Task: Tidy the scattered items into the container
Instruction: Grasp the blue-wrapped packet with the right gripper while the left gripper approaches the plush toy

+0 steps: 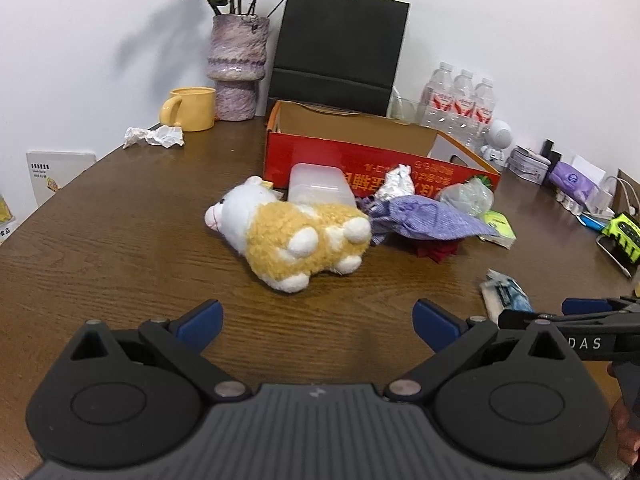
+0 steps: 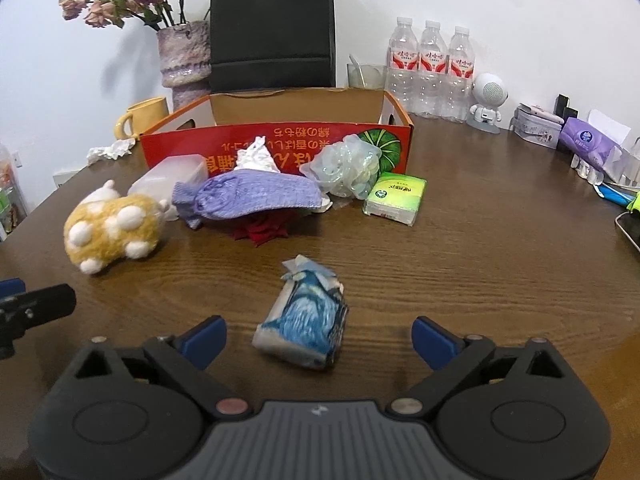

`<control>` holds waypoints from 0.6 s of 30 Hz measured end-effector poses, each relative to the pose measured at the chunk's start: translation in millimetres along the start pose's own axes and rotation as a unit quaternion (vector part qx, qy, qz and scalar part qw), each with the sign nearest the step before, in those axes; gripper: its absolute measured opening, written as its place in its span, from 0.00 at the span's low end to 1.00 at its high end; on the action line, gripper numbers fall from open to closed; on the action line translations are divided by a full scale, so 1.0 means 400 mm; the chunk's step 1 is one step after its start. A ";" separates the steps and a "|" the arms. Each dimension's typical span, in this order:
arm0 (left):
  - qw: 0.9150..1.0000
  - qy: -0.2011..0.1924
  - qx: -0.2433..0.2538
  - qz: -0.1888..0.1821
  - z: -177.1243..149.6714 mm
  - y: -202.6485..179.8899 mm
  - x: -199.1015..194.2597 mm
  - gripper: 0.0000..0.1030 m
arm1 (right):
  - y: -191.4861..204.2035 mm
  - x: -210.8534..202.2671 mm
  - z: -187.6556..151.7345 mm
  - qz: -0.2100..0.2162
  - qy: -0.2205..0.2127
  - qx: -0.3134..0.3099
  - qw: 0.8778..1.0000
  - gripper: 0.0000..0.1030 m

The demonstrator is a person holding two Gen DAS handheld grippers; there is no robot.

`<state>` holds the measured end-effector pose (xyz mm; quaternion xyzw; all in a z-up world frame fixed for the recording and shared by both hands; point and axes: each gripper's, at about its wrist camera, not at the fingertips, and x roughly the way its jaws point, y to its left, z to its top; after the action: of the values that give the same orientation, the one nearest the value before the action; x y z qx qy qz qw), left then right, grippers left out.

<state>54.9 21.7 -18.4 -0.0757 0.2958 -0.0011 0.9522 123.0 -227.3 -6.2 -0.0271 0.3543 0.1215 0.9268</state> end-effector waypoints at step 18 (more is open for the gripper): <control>1.000 0.002 -0.012 -0.001 0.057 -0.008 0.061 1.00 | 0.006 0.075 0.032 0.012 0.007 -0.015 1.000 0.46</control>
<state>88.0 20.7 -13.3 -0.0878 0.2975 0.0014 0.9507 152.2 -217.1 -16.4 -0.0374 0.3594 0.1375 0.9222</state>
